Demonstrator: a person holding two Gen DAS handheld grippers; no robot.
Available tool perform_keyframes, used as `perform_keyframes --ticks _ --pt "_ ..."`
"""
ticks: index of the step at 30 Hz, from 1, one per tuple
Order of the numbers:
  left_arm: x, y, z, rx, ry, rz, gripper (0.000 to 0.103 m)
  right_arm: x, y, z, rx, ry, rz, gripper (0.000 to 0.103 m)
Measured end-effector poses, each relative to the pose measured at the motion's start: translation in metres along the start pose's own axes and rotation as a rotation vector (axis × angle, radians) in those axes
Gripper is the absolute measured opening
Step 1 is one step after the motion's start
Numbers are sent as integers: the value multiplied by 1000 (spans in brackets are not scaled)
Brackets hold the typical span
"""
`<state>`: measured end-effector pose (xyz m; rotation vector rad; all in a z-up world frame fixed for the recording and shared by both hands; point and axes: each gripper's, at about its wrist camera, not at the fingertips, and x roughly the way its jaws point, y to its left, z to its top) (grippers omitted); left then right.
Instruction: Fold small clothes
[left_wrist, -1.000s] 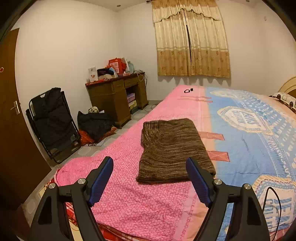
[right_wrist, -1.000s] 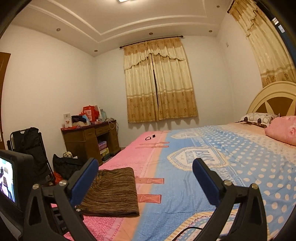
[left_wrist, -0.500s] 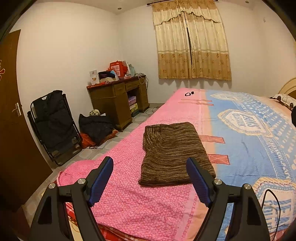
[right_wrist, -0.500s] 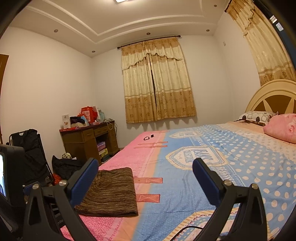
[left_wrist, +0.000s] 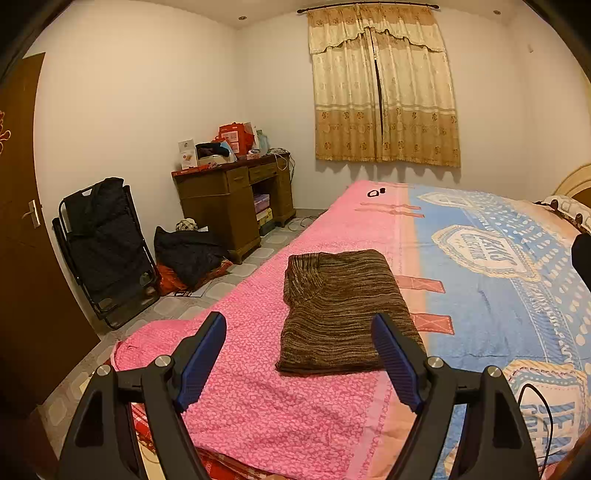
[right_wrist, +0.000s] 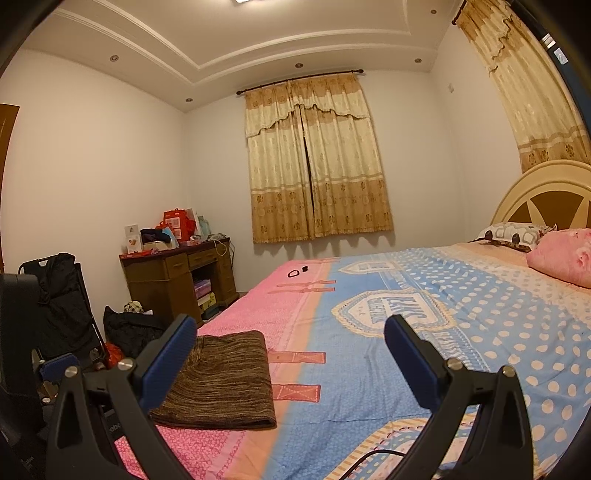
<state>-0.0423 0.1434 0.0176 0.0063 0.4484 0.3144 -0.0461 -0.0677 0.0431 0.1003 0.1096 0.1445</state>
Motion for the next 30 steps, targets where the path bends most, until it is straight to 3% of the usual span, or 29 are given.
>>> perform_keyframes --ticks 18,30 --pt "3 4 -1 -3 28 5 81 12 -4 -3 1 63 -3 103" --pt "10 4 -2 22 45 52 81 14 -4 -5 -3 76 -1 103"
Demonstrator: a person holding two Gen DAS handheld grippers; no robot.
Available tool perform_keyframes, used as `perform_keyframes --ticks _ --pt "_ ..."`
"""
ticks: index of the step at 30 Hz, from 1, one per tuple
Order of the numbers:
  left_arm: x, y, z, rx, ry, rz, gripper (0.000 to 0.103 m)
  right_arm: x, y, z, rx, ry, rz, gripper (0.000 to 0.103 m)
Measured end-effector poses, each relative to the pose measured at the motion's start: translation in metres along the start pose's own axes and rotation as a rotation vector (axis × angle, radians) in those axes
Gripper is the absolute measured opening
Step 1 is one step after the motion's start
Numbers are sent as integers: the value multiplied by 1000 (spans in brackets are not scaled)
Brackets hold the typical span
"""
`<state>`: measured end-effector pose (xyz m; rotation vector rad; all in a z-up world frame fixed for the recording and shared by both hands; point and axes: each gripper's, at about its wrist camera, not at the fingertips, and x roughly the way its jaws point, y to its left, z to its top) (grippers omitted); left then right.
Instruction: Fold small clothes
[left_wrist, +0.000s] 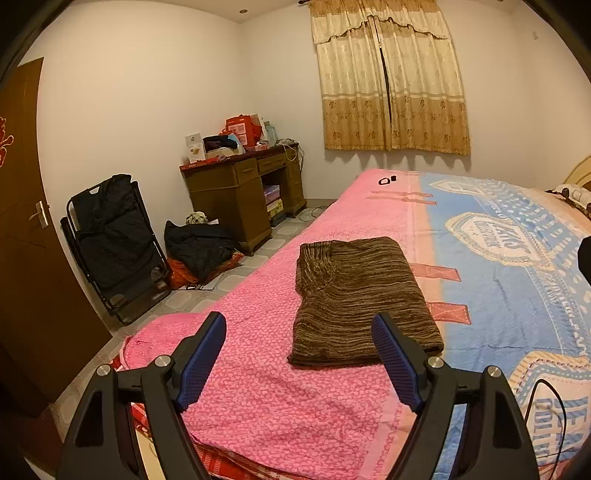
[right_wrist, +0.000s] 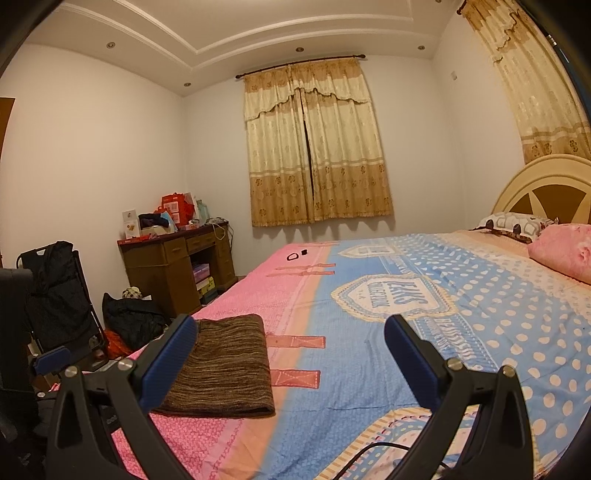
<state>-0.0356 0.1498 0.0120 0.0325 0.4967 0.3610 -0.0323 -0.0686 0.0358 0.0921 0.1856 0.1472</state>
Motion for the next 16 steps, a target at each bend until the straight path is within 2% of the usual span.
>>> perform_keyframes --ticks 9,16 --pt "4 3 -1 -19 -6 -39 81 0 0 0 0 1 0 103" --pt "10 4 -1 -28 19 -48 81 1 -1 -2 0 8 2 103"
